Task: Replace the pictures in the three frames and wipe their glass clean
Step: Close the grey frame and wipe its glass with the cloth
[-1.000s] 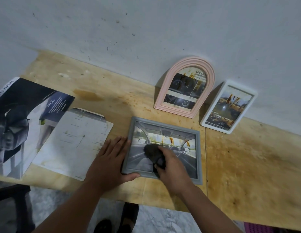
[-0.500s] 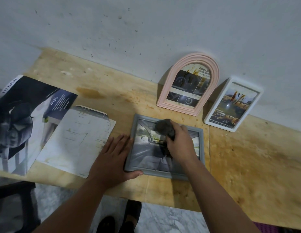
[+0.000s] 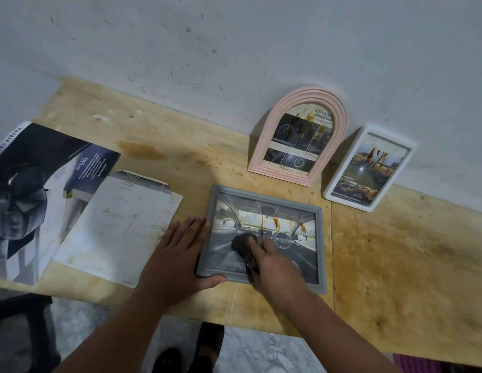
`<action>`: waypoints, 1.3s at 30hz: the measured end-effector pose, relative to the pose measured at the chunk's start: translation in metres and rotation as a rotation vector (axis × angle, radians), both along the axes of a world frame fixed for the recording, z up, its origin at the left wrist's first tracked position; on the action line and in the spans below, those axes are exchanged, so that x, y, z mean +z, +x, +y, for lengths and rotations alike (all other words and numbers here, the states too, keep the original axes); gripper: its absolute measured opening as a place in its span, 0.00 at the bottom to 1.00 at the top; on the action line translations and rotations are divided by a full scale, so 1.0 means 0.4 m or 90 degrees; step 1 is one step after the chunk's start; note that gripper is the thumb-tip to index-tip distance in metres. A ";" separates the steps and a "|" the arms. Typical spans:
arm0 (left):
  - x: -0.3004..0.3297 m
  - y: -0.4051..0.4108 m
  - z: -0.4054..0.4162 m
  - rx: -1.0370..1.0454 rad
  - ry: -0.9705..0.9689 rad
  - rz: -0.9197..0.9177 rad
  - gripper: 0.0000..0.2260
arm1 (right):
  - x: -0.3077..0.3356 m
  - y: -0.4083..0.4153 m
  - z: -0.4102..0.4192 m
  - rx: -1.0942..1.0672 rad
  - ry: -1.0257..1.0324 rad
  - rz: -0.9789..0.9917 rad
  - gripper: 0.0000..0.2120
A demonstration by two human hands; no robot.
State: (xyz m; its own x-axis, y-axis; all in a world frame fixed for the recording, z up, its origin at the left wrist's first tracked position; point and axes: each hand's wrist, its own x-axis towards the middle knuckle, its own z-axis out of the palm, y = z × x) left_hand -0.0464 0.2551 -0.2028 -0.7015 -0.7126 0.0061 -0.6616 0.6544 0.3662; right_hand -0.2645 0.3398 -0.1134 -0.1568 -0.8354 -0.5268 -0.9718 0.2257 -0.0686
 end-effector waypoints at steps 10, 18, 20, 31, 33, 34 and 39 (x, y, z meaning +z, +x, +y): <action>0.003 0.000 -0.002 0.002 0.009 -0.012 0.54 | 0.002 -0.079 -0.164 -0.163 -0.168 -0.115 0.28; -0.002 0.002 -0.003 -0.001 0.001 -0.007 0.53 | -0.016 -0.020 -0.044 -0.041 -0.068 -0.054 0.30; -0.004 0.001 -0.004 -0.002 0.003 0.001 0.54 | -0.003 -0.009 0.015 -0.013 -0.027 -0.066 0.30; 0.003 0.002 -0.003 0.000 0.015 -0.021 0.53 | -0.011 -0.097 -0.157 -0.137 -0.144 -0.107 0.26; 0.003 0.001 -0.003 -0.003 0.015 -0.029 0.54 | -0.021 -0.059 -0.128 -0.112 -0.125 -0.097 0.26; 0.002 0.000 -0.003 -0.003 0.014 -0.030 0.54 | -0.018 -0.041 -0.104 -0.085 -0.123 -0.091 0.26; -0.005 -0.002 -0.002 -0.006 0.005 -0.012 0.53 | 0.025 -0.009 -0.002 0.046 0.006 -0.099 0.26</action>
